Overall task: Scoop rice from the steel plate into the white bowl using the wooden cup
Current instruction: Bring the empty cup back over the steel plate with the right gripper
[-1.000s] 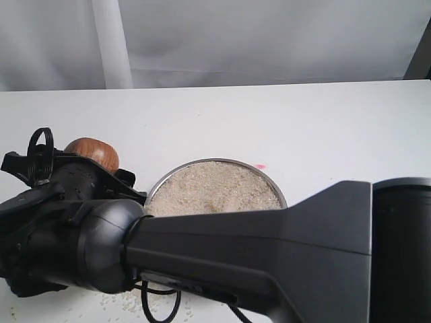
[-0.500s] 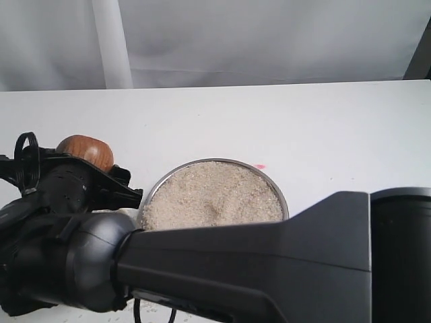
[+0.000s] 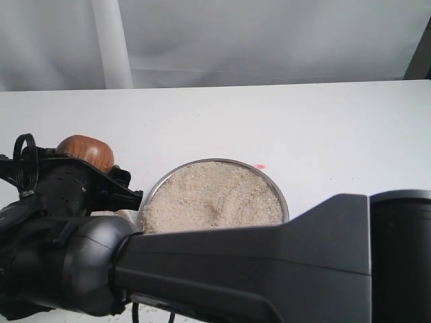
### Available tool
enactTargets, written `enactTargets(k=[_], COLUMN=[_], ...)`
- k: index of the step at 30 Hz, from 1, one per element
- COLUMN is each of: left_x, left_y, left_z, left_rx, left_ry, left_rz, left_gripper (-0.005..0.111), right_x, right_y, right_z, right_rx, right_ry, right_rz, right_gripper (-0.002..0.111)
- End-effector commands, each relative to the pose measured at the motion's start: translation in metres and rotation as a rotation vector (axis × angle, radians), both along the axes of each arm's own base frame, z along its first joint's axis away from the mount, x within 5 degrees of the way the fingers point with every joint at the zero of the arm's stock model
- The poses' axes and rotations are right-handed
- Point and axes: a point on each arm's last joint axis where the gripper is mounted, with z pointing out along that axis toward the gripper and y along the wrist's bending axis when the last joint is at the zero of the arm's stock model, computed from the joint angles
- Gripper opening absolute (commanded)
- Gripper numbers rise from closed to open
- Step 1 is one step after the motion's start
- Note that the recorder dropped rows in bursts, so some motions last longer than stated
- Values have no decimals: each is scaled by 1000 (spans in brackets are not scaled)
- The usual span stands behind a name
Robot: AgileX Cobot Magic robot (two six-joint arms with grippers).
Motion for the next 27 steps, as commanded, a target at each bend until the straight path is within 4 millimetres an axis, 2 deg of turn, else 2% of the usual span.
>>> enactTargets(k=[1, 5, 10, 16, 21, 24, 27], left_x=[0, 0, 0, 0, 0, 0, 0], left_y=[-1, -1, -1, -1, -1, -1, -1], left_z=[2, 2, 2, 2, 2, 2, 2], left_rx=[-6, -6, -6, -6, -6, -6, -6], left_ry=[-13, -13, -13, -13, -13, -13, -13], left_rz=[-6, -6, -6, -6, -6, -6, -6], left_gripper=[0, 0, 0, 0, 0, 0, 0], right_x=[-2, 0, 14, 35, 49, 59, 77], right_y=[0, -10, -31, -64, -96, -117, -142], right_z=[6, 12, 28, 65, 96, 97, 81], right_rx=[73, 284, 445, 560, 582, 565, 506], right_ry=[-4, 152, 350, 396, 354, 341, 316], right_rz=[-45, -211, -390, -539, -650, -706, -753], right_gripper=[0, 0, 0, 0, 0, 0, 0])
